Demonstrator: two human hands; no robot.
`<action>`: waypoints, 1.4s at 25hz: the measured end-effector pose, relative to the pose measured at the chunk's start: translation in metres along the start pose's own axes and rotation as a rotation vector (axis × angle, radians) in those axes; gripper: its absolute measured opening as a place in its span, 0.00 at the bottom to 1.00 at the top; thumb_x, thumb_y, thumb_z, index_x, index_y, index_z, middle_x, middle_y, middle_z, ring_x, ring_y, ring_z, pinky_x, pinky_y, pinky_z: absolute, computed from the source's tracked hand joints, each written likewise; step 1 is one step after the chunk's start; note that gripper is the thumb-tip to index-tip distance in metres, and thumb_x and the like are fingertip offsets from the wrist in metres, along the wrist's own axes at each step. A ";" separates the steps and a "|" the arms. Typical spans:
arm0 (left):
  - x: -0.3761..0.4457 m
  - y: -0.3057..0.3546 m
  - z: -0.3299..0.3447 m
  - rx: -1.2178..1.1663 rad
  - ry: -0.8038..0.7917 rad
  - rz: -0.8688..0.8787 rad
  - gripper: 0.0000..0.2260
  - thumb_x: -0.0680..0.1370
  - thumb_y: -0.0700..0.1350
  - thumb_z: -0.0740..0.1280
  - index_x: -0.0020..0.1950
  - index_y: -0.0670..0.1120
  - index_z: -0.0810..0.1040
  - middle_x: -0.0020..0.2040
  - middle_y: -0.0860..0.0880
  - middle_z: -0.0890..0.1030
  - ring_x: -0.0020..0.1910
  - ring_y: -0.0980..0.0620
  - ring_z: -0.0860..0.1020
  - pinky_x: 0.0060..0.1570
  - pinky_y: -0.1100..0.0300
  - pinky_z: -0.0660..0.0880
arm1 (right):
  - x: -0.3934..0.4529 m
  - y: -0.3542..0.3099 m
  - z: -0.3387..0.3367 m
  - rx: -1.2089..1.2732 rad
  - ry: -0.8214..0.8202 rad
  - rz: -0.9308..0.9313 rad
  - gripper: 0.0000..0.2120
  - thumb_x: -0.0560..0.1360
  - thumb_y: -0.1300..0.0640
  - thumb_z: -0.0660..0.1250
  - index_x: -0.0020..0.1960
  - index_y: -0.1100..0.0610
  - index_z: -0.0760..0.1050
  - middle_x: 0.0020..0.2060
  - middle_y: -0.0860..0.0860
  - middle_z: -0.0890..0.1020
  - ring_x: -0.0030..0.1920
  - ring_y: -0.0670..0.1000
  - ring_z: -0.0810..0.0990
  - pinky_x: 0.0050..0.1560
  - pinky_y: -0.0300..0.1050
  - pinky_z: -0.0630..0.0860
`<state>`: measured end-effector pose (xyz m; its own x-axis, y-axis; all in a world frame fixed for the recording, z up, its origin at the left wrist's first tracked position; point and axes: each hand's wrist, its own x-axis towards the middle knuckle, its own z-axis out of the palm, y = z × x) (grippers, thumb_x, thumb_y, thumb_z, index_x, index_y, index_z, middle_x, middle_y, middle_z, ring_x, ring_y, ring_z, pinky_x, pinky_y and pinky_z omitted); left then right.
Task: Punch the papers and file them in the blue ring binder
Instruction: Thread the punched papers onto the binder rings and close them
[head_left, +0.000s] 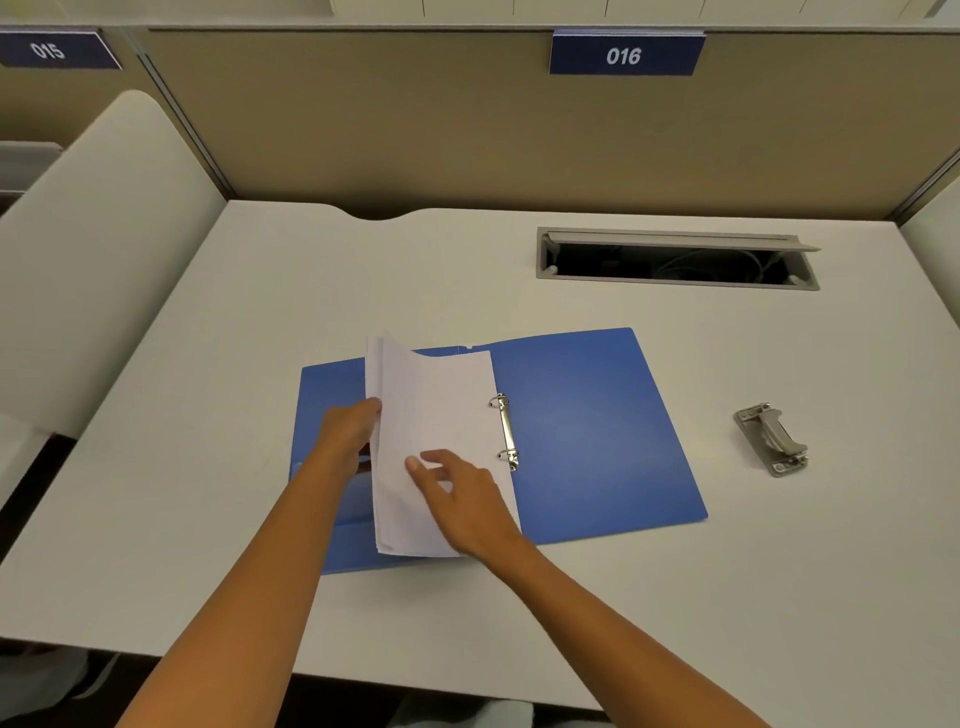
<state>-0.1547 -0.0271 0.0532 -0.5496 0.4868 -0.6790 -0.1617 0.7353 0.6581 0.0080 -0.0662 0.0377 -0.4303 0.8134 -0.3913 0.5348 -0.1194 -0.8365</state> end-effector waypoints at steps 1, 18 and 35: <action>-0.004 0.007 0.002 0.008 0.005 0.035 0.08 0.78 0.44 0.64 0.52 0.41 0.76 0.43 0.44 0.79 0.39 0.47 0.76 0.35 0.56 0.74 | 0.002 -0.001 -0.009 0.041 0.021 0.013 0.27 0.76 0.34 0.55 0.67 0.49 0.69 0.64 0.49 0.77 0.61 0.50 0.75 0.61 0.45 0.70; -0.052 0.018 0.111 0.198 -0.479 0.459 0.08 0.78 0.48 0.66 0.50 0.45 0.82 0.49 0.54 0.82 0.51 0.55 0.79 0.40 0.66 0.70 | 0.025 0.038 -0.171 0.371 0.017 0.113 0.27 0.68 0.33 0.66 0.61 0.48 0.76 0.51 0.52 0.84 0.49 0.57 0.83 0.53 0.58 0.80; 0.018 -0.069 0.117 0.528 -0.167 0.550 0.35 0.70 0.55 0.76 0.73 0.50 0.66 0.79 0.50 0.57 0.79 0.50 0.49 0.77 0.45 0.49 | 0.032 0.099 -0.146 -0.204 0.442 0.160 0.38 0.67 0.45 0.74 0.71 0.53 0.62 0.67 0.53 0.69 0.66 0.56 0.69 0.66 0.56 0.68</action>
<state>-0.0574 -0.0136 -0.0429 -0.3002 0.8802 -0.3677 0.5329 0.4744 0.7007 0.1536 0.0309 -0.0020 -0.0064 0.9624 -0.2716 0.7192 -0.1843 -0.6699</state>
